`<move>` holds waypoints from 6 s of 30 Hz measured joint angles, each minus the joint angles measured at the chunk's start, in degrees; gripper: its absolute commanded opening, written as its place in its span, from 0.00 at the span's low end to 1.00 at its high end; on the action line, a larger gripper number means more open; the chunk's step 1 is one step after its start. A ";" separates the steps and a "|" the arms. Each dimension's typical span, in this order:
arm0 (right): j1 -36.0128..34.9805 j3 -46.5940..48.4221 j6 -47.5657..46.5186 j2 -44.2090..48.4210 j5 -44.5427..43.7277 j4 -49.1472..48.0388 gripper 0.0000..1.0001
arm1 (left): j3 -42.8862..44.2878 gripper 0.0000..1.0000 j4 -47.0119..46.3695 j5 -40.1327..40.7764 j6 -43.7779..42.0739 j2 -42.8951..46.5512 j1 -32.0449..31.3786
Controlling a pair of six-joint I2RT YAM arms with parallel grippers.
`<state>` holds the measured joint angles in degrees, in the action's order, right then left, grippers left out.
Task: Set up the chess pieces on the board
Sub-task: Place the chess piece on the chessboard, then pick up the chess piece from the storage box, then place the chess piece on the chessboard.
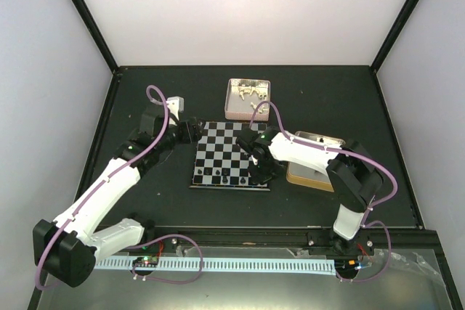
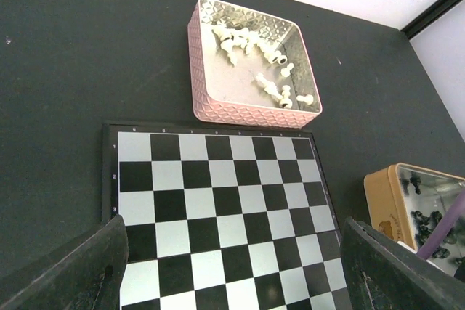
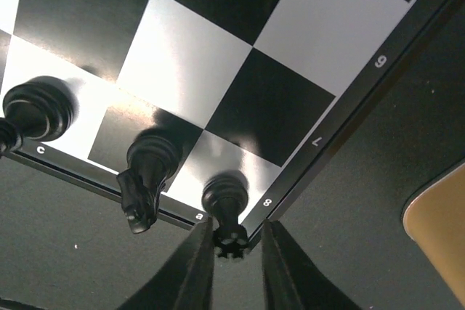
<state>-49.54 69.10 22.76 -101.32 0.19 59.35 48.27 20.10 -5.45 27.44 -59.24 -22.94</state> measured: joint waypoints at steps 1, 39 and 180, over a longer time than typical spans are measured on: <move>0.00 0.00 -0.04 0.00 0.02 -0.04 0.24 | 0.00 0.82 0.00 -0.07 0.00 0.00 0.02; 39.60 -24.09 9.11 19.89 -10.10 -31.28 0.29 | 0.00 0.82 -1.70 -9.14 0.46 -0.42 0.76; 16.48 -32.94 50.93 32.00 35.69 -93.83 0.01 | -3.91 0.42 -50.21 -32.26 49.62 -16.31 -9.46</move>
<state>-33.06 36.16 73.69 -69.32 35.88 -34.48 44.36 -30.11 -37.71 77.06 -75.55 -32.40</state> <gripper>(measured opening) 0.039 0.185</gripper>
